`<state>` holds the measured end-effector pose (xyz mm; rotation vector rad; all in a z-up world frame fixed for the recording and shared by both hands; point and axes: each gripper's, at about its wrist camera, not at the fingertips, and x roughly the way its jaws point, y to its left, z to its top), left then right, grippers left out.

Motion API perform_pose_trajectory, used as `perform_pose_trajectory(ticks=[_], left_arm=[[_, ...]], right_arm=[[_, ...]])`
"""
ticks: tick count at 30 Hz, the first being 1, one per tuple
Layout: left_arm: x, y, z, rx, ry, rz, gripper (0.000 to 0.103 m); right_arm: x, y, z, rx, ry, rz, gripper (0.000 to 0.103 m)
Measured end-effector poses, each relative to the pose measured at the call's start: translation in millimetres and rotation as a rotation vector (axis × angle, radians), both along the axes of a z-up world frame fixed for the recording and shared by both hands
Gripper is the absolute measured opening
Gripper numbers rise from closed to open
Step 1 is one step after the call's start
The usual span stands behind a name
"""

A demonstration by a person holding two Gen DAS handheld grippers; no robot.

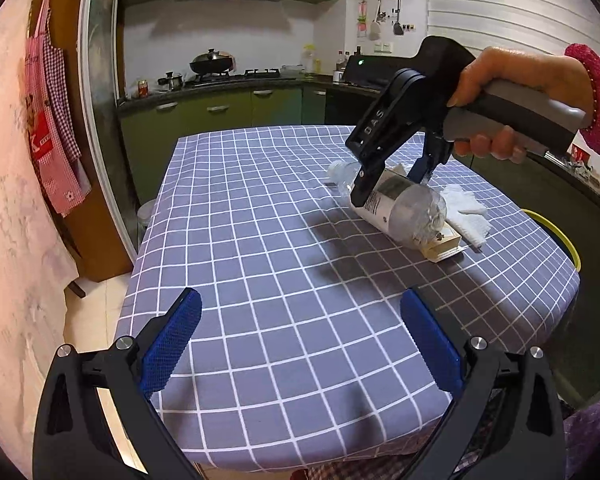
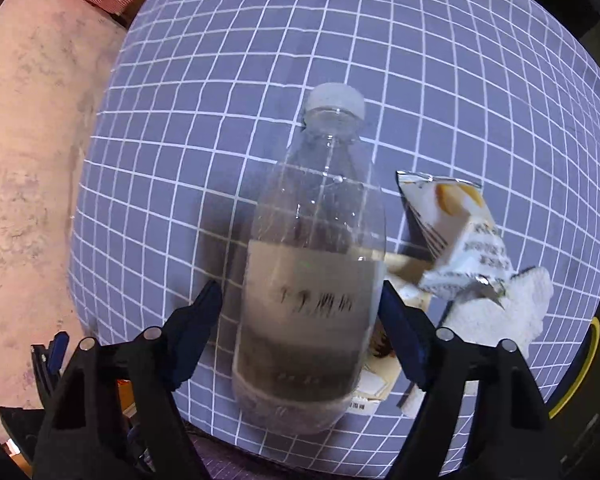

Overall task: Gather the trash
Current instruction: 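Grasp the clear water bottle with the right gripper and lift it, then carry the water bottle over the bin and open the right gripper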

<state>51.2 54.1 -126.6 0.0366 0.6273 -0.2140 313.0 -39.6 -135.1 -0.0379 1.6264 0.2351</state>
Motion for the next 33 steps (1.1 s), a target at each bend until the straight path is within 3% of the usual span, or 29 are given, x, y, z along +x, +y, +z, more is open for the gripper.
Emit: perform_pose_trajectory(ticks=[11,16,23,33], left_arm=[[1.0,8.7,-7.1,-0.016,0.015,0.016,0.098],[-1.0,5.3,-8.0,-0.008,0.014,0.019,0.098],[-2.6,-2.3,-6.0,0.010,0.013,0.012,0.098],[0.8,-8.2,-2.2,0.032,0.011,0.010,0.098]], right_arm=[[11.7,33.8,-17.7,-0.053,-0.013,0.033,0.070],[3.5,52.9,-14.0,-0.093,-0.062,0.085,0.069],[-9.3,79.3,-29.9,-0.083,-0.058,0.140,0.064],[-37.6,83.6,9.2,0.034,-0.107,0.200,0.062]])
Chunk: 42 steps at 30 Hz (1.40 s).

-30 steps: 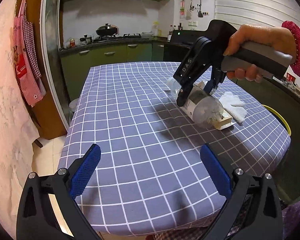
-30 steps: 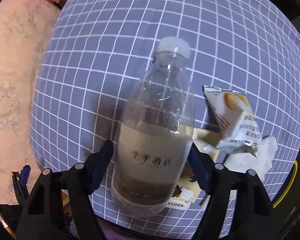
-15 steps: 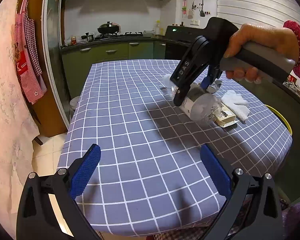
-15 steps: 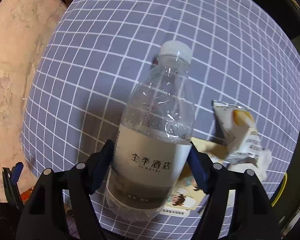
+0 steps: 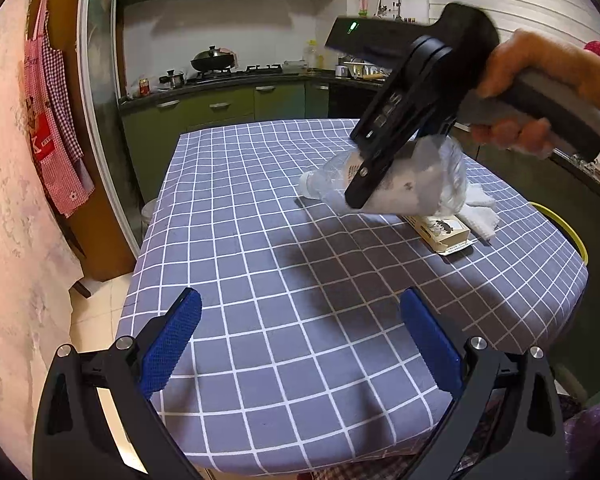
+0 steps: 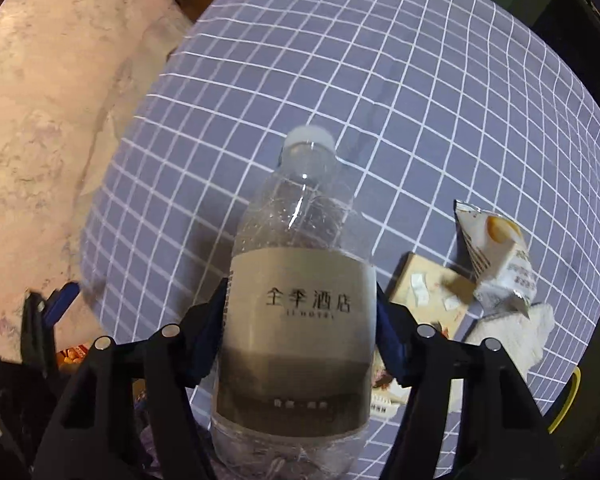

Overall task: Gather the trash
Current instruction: 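Carry the water bottle over the bin and open the right gripper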

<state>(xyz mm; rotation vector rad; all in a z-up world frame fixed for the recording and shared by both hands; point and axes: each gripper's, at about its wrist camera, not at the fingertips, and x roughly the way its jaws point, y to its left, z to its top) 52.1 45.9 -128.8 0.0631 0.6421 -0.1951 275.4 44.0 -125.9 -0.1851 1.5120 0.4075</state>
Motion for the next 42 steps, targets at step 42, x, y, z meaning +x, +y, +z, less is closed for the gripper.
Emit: perform_pose_trajectory(ticks=[42], left_arm=[[37.9,-167.3,16.5,0.155,0.022,-0.254,0.098]], right_arm=[[-177.1,-508.5,9.6,0.164,-0.156,-0.800,0.063]])
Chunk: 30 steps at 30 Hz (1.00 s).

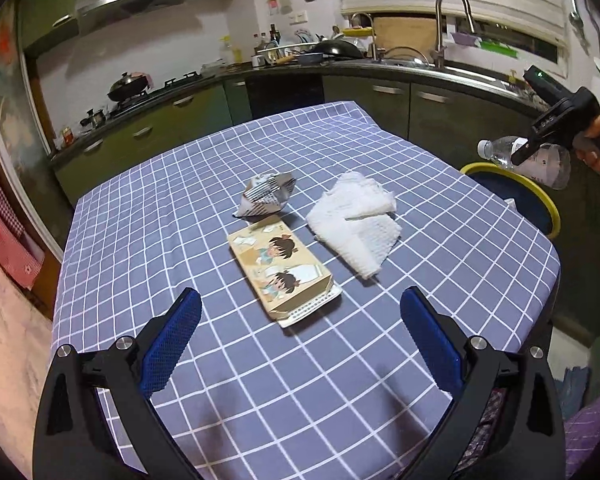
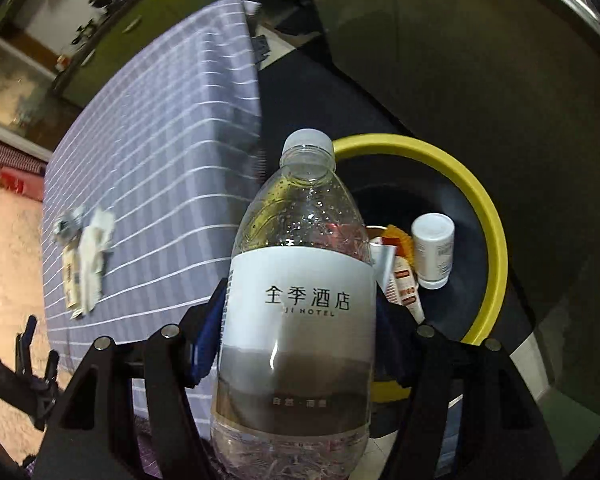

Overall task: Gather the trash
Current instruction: 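Carry the water bottle over the bin and open the right gripper, then grasp the cartoon-printed paper box with the left gripper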

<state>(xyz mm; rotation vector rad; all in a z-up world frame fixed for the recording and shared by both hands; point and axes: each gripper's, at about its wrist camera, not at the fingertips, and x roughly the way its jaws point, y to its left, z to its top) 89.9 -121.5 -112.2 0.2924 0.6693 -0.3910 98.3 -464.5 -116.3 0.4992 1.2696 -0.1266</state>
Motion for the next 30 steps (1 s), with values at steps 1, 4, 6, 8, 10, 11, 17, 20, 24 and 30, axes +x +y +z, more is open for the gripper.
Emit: perform_pose_trajectory(ticks=[1,4,6,8,10,11,17,20,24,30], left_arm=[[0.4,-2.2,-0.2,0.006,0.000,0.000,0.098],[2.4,-7.0,0.2,0.018,0.000,0.004,0.098],[3.9,-7.1,1.2,0.021,0.001,0.009,0.098],[6.3,-8.2,0.5,0.028,0.005,0.018,0.098],[9.1,-7.5,-0.5,0.038,0.008,0.027,0.098],[11.1,-8.0,-1.0,0.045,0.008,0.035,0.098],[24.3,-9.1,-4.8,0.051,0.042,0.086,0.098],[35.2,-10.6,-9.2,0.043,0.079,0.121,0.098],[56.0,-12.9,-13.3,0.003,0.133,0.173,0.098],[85.6,-10.1,-21.2,-0.009,0.182,0.263,0.098]], right_arm=[[1.1,-3.8,-6.9,-0.006,0.005,-0.005,0.064],[2.9,-16.9,-21.5,-0.058,0.014,-0.044,0.072],[-1.5,-24.7,-20.1,-0.068,-0.016,-0.080,0.072],[-9.3,-24.2,-11.9,-0.051,-0.070,-0.094,0.072],[-20.3,-14.2,1.3,-0.026,-0.140,-0.083,0.074],[-25.0,-7.9,5.9,-0.021,-0.165,-0.069,0.075],[-45.6,41.2,24.5,-0.007,-0.270,0.051,0.077],[-48.2,55.5,30.1,-0.008,-0.291,0.095,0.078],[-53.8,63.6,33.0,-0.012,-0.306,0.137,0.078],[-58.5,66.8,30.0,0.000,-0.306,0.158,0.078]])
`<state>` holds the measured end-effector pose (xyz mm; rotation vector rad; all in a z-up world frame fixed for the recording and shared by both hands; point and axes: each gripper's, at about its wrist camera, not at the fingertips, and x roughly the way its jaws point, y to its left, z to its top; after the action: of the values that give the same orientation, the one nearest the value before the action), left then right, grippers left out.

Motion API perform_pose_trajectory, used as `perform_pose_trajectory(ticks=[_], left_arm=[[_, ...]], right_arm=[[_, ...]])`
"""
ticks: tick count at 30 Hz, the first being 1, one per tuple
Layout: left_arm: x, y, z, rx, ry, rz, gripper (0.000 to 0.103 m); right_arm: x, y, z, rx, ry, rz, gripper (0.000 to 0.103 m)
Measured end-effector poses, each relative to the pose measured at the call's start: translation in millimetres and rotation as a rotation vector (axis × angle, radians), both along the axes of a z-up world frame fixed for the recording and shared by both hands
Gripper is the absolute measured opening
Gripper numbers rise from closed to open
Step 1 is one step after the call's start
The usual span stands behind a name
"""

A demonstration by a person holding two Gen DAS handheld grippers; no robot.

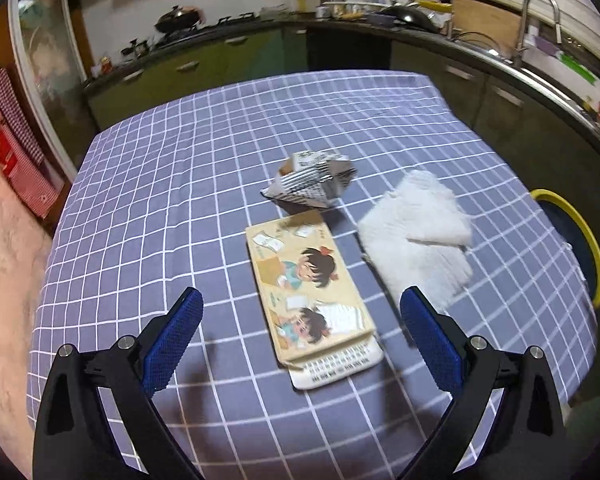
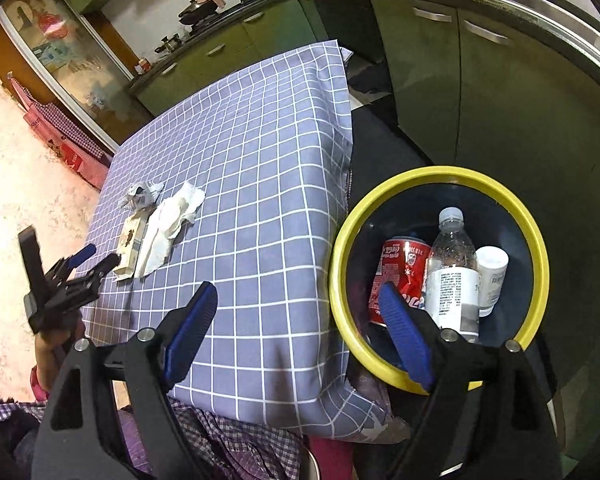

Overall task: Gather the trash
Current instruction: 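Grasp the cartoon-printed paper box with the left gripper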

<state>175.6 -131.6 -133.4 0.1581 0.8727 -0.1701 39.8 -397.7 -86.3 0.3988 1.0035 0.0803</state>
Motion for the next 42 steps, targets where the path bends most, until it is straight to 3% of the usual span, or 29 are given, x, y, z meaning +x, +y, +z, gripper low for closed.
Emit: perform_pose_trajectory(ticks=[7,17,22,24,26,35,42], left_arm=[[20.0,-2.7,-19.4,0.050,0.045,0.032,0.097],[38.2,-10.3,-35.1,0.050,0.070,0.050,0.090],[38.9,-18.2,-33.8,0.033,0.070,0.034,0.076],[36.6,-22.7,-32.7,0.026,0.072,0.017,0.064],[34.4,-26.7,-32.3,0.031,0.071,0.007,0.061],[24.3,-18.8,-26.6,0.042,0.074,0.002,0.060],[3.1,-3.7,-4.4,0.046,0.035,0.009,0.060]], right_arm=[[0.6,-2.8,-9.1,0.024,0.008,0.008,0.078],[6.5,0.8,-13.6,0.046,0.015,0.042,0.078],[8.6,1.7,-15.1,0.059,0.020,0.053,0.079],[9.1,2.8,-16.1,0.065,0.023,0.059,0.079],[9.6,3.9,-16.8,0.070,0.026,0.062,0.079],[8.5,6.0,-15.0,0.071,0.021,0.065,0.079],[10.8,12.9,-14.1,0.071,0.019,0.084,0.079]])
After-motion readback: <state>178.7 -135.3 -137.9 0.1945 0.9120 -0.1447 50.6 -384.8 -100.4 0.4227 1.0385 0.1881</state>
